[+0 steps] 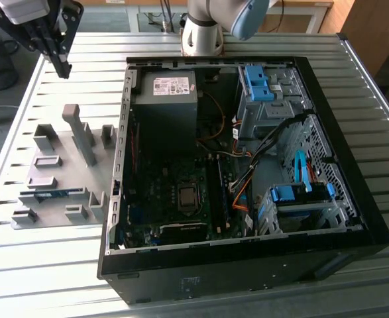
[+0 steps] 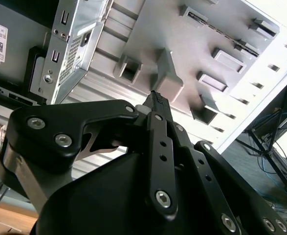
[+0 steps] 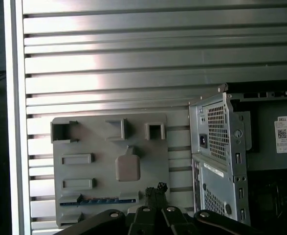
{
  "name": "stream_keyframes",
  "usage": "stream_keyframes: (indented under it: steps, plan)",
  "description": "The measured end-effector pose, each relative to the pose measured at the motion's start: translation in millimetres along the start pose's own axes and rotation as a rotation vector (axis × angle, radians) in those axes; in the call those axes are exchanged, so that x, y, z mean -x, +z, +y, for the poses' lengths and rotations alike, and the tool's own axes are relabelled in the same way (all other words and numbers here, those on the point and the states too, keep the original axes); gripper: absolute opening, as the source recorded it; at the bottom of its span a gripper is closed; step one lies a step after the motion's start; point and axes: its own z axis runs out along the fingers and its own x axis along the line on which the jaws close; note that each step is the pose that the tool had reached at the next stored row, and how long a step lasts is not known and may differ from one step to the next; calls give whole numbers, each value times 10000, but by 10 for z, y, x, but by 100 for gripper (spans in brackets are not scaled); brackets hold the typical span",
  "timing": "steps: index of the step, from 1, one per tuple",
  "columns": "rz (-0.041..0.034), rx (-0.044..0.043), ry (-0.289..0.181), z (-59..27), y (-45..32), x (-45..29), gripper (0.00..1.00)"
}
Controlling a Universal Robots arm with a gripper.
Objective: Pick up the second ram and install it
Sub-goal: 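Reach for the second ram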
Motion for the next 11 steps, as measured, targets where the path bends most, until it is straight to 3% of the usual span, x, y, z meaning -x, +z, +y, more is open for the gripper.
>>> stream_keyframes:
  steps: [4,11]
  plan:
    - [5,-1,0,-14,2,-93,10]
    - [88,-7,4,-109,17,-193,10]
